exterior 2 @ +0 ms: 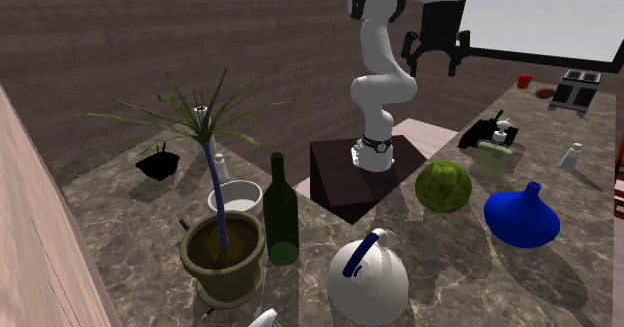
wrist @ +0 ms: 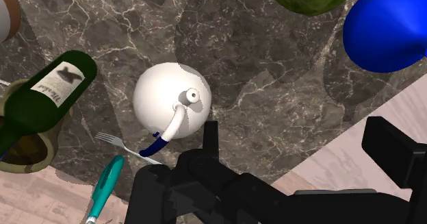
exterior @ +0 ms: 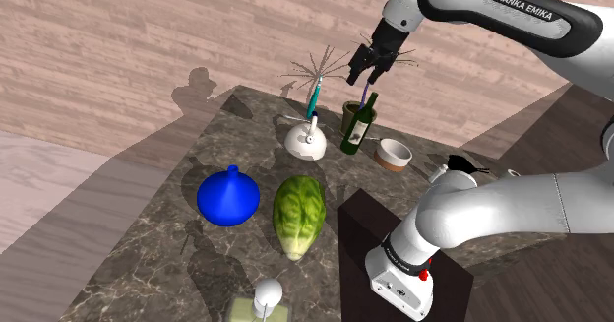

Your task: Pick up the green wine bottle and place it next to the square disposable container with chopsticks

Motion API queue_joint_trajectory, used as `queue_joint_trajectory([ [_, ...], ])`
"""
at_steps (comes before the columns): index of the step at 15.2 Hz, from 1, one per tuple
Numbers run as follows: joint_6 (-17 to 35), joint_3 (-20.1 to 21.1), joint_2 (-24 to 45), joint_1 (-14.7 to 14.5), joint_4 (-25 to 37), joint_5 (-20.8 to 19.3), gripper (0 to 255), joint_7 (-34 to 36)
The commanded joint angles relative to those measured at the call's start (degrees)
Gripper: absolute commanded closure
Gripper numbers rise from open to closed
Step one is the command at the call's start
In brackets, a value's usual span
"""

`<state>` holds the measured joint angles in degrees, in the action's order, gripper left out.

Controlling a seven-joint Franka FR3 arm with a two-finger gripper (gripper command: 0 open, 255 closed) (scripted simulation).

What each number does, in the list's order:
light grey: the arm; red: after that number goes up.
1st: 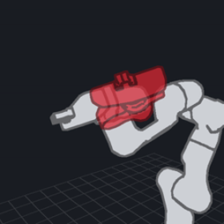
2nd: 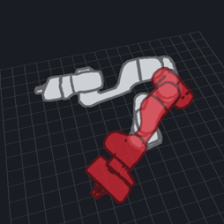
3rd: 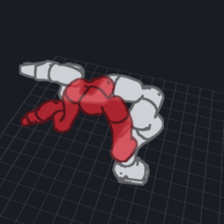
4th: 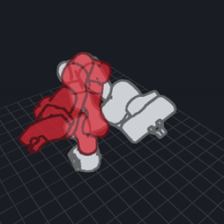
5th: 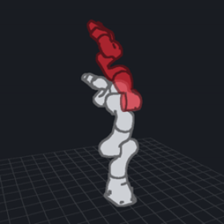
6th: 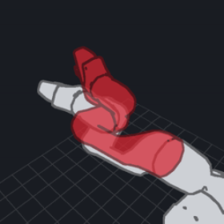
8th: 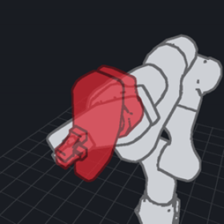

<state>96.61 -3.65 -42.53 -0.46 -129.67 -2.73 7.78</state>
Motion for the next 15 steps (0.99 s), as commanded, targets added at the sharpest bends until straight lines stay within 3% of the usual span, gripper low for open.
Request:
queue_joint_trajectory([
  [1,0.0,0.0,0.0,0.0,0.0,0.0,0,0.0],
  [15,12.1,-16.5,10.0,4.0,-0.4,-7.3,0,-18.1],
])
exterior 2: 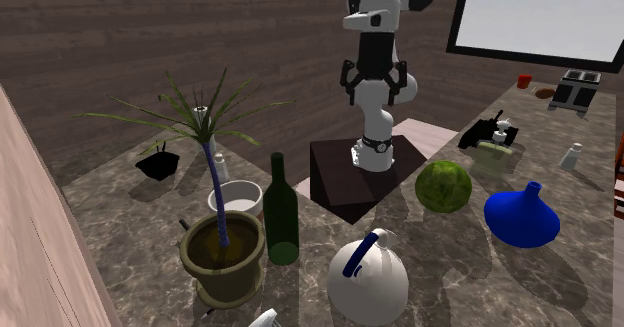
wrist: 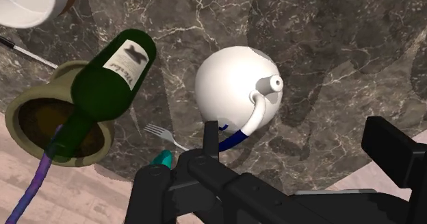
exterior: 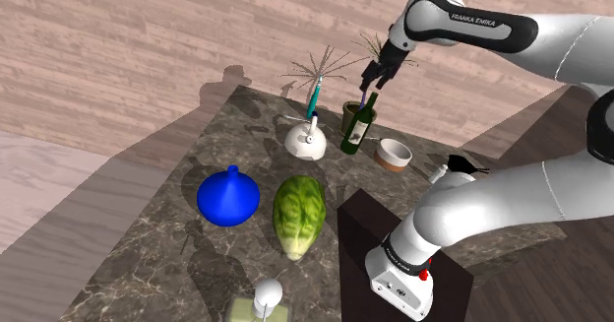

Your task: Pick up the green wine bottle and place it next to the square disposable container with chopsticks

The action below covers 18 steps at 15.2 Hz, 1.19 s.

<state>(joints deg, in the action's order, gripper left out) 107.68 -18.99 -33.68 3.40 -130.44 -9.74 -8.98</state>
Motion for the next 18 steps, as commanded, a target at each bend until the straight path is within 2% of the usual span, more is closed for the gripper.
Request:
queue_joint_trajectory([
  [1,1.9,-2.4,2.4,0.3,0.8,-0.5,0,-2.6],
  [6,6.2,-8.7,9.3,0.4,4.2,-0.3,0,-9.6],
  [10,9.3,-13.9,16.0,0.1,8.2,1.9,0,-15.9],
  [13,11.2,-17.9,21.9,-0.2,11.9,5.0,0,-21.3],
  [18,12.9,-22.9,32.5,0.5,18.8,12.8,0,-30.8],
])
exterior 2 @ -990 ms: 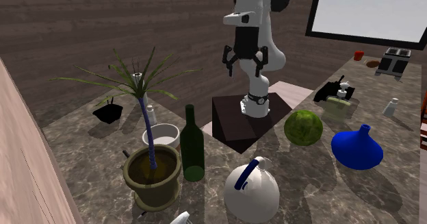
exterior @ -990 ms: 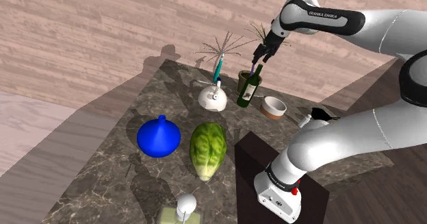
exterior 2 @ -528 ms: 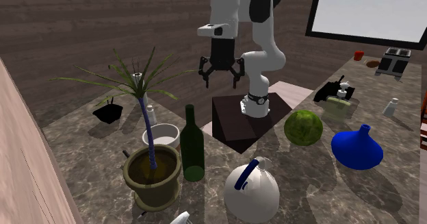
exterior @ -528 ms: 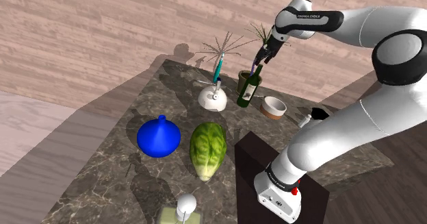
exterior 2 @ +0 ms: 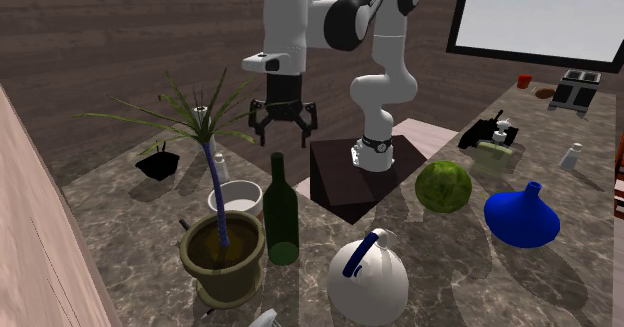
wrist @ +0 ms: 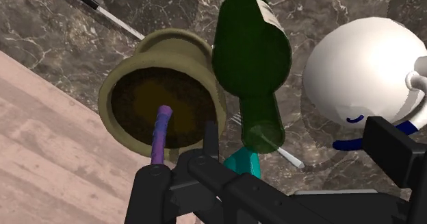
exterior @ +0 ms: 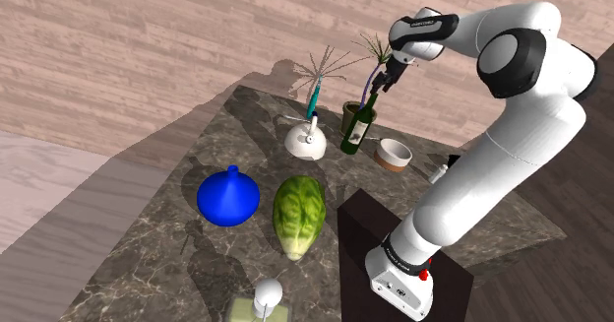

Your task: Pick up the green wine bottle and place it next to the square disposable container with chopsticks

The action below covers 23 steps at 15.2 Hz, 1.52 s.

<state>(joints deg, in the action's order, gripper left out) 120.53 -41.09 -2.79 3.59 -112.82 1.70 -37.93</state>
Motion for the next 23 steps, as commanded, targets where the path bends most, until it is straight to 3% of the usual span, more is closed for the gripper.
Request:
queue_joint_trajectory([
  [1,0.8,-0.8,2.0,0.4,0.8,1.7,0,-2.1],
  [8,5.2,-0.9,5.0,0.7,-1.5,4.4,0,-3.9],
  [15,5.2,-0.9,5.0,0.7,-1.5,4.4,0,-3.9],
  [16,5.2,-0.9,5.0,0.7,-1.5,4.4,255,-3.9],
  [23,5.2,-0.9,5.0,0.7,-1.5,4.4,255,-3.9],
])
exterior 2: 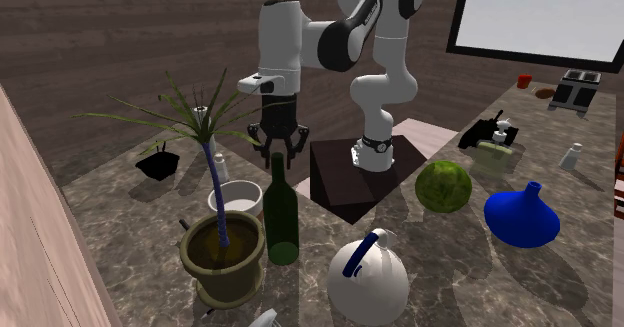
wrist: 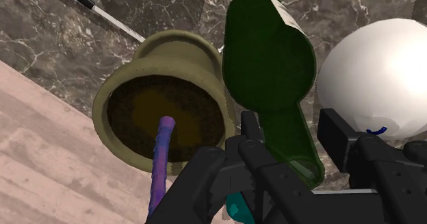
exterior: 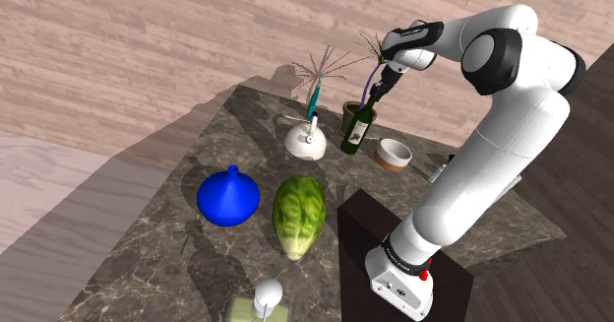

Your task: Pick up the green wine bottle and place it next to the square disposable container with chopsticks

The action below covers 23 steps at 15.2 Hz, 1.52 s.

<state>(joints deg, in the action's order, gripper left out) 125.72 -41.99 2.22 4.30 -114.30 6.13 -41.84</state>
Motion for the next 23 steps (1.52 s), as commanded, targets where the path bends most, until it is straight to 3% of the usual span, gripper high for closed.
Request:
queue_joint_trajectory([
  [1,0.0,0.0,0.0,0.0,0.0,0.0,255,0.0],
  [23,-15.7,0.2,-2.7,-0.3,13.7,-2.8,255,2.6],
])
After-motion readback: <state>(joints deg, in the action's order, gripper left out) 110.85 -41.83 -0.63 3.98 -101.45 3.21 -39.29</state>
